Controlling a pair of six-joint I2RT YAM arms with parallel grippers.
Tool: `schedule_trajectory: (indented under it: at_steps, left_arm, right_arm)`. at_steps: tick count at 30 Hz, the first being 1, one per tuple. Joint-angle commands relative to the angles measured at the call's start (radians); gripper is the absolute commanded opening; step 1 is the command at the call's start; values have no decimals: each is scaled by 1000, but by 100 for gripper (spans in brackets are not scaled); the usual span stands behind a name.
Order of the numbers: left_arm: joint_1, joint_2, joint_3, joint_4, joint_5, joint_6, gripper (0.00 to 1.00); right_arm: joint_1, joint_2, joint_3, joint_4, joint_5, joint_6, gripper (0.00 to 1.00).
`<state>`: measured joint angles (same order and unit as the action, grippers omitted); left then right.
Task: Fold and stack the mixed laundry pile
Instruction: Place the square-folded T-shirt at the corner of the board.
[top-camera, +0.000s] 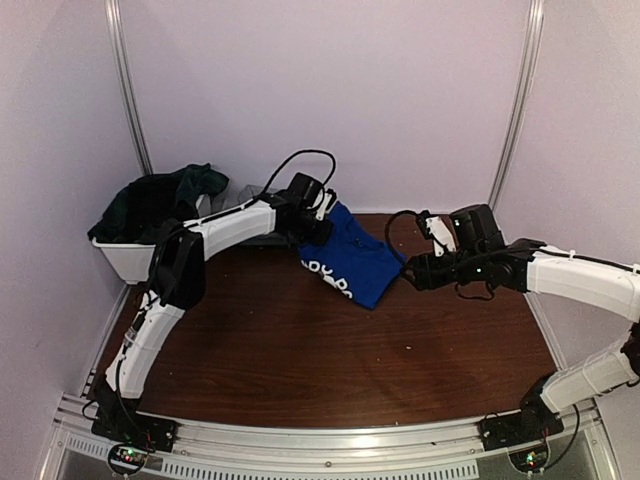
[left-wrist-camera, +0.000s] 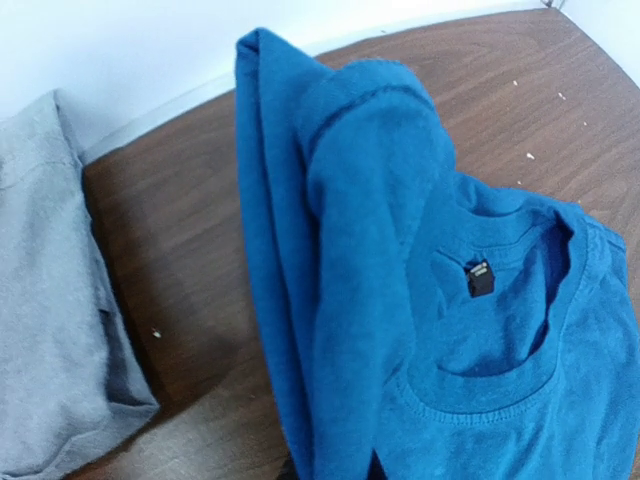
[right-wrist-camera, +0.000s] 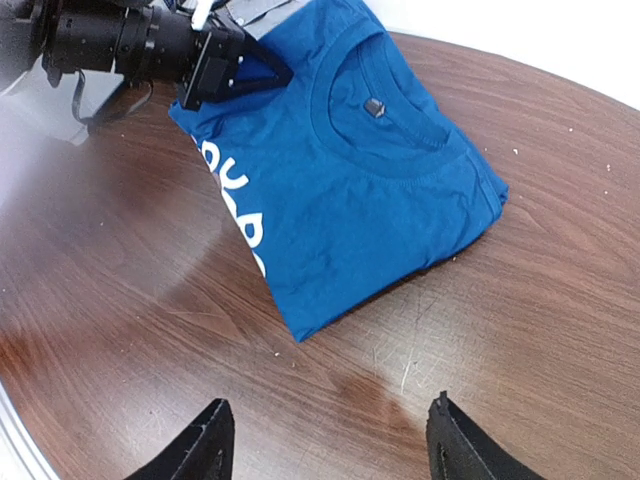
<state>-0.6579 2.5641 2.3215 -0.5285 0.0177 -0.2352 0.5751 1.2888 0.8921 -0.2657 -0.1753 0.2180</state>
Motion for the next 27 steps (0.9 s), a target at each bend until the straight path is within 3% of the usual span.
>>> schedule_trajectory:
  at_steps: [1,11,27]
  left_arm:
    - [52,1,94,-5,-62,44,0]
    - [130,-28,200,-1,-52,48,0]
    - [200,-135,231,-13,-70,67,0]
  right_arm:
    - [-8,-13,-23,18,-36,23,65]
    - [-9,9,-35,53,-62,37,64]
    - [-9,4,-47,72,-72,49,63]
